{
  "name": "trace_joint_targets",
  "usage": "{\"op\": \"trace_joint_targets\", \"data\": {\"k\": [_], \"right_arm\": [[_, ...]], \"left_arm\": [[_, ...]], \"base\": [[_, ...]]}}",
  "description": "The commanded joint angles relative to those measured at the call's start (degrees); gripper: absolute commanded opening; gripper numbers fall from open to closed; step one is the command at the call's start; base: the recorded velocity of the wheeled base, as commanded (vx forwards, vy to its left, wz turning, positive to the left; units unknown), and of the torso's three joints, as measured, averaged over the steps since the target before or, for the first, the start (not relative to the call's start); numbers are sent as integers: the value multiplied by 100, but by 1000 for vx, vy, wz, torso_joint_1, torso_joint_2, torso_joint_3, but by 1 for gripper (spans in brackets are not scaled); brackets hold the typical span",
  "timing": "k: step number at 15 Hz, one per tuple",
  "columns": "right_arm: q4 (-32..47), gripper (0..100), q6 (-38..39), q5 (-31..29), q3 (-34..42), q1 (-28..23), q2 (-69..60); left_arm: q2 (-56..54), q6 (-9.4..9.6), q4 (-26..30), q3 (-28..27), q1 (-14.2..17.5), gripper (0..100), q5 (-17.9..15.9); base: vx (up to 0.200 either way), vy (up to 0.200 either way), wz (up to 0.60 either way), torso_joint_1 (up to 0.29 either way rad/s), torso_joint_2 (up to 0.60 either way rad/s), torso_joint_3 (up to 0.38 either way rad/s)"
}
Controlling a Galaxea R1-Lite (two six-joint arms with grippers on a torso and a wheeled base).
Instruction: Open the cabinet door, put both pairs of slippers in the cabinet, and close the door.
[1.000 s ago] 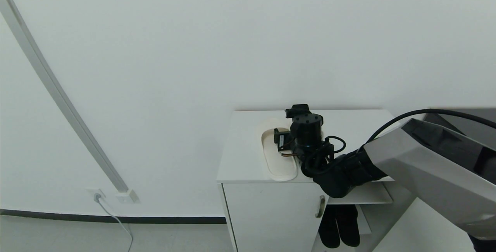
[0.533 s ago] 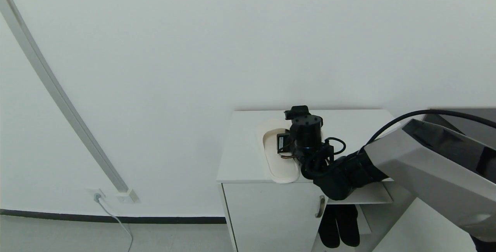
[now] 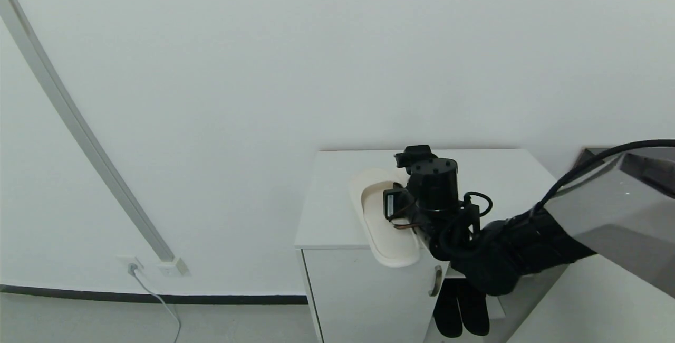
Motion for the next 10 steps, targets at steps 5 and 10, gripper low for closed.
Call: {"op": "trace_joint_targets", "data": {"k": [5,10], "right_arm": [[11,0,302,30,1999,481,-1830],[20,0,302,30,2034,551,-1778]], "left_arm": [[7,2,0,0,0,0,-1],[7,2,0,0,0,0,-1]], "base": [[0,0,0,0,0,0],[0,0,0,0,0,0]]}}
